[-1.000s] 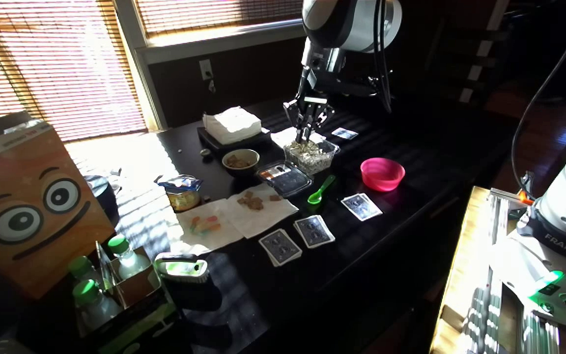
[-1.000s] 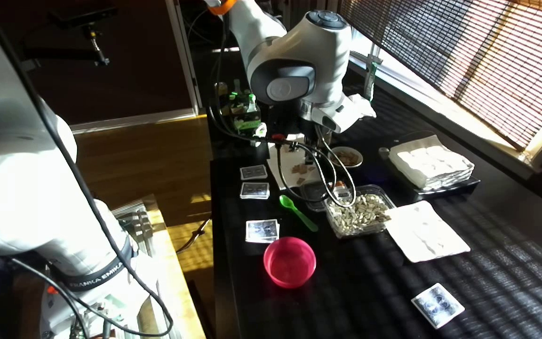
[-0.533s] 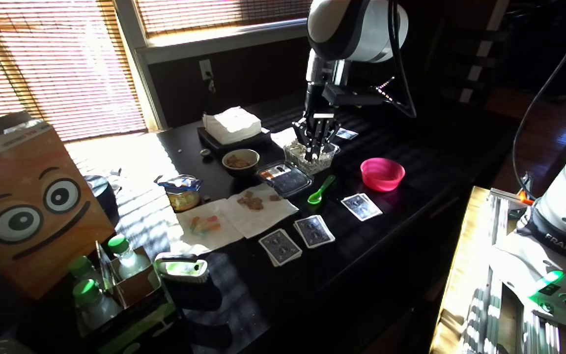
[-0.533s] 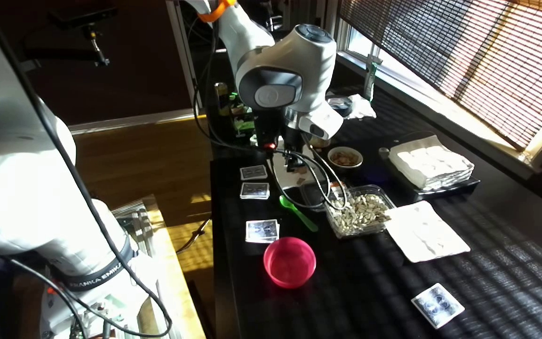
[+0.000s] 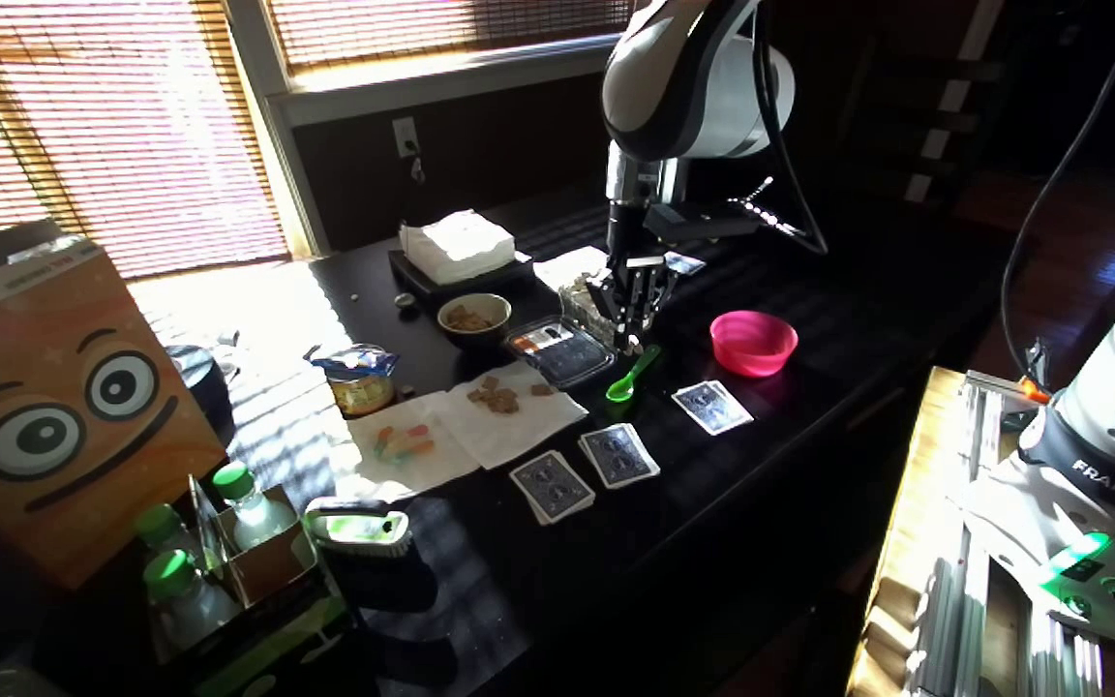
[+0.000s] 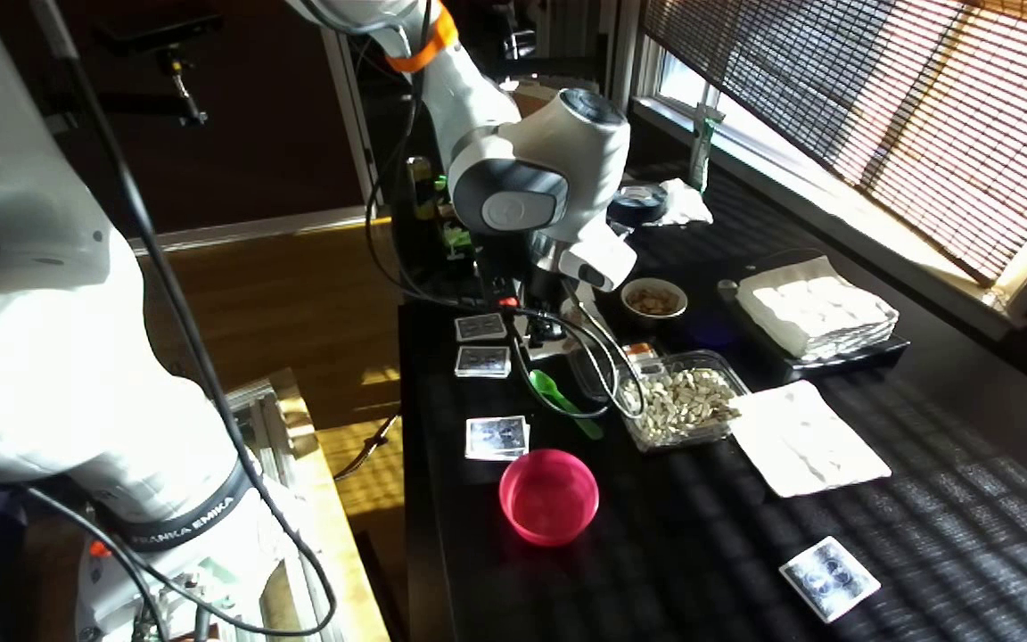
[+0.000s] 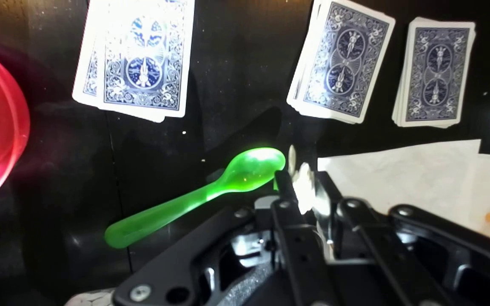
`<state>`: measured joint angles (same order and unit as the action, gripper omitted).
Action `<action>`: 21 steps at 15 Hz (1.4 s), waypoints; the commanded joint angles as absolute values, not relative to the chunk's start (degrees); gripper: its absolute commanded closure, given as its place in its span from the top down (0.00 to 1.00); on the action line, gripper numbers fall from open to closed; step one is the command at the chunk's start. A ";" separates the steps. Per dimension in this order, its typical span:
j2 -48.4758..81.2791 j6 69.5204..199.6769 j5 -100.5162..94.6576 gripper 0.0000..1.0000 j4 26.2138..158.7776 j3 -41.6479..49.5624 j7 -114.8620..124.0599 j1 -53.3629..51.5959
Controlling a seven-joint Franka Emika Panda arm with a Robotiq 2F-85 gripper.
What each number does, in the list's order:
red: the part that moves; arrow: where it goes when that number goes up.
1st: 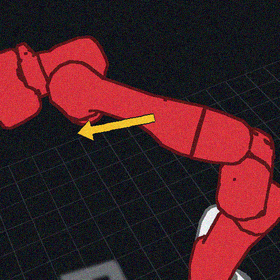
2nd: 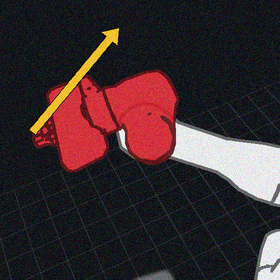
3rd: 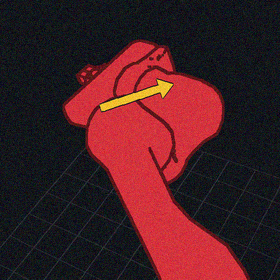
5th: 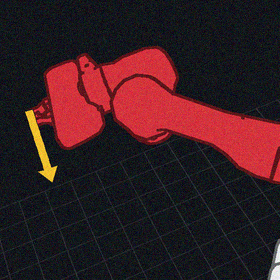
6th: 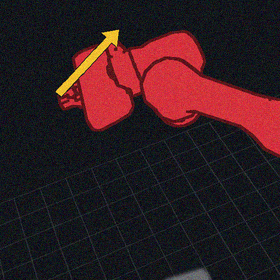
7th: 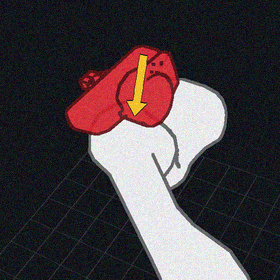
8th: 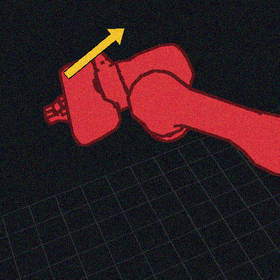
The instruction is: Place some grains on the spoon, empty them into the container with grains and then place the spoon back
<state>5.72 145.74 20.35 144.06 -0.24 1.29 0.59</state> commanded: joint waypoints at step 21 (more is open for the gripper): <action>14.32 148.78 19.06 0.04 142.31 -0.98 2.99 0.65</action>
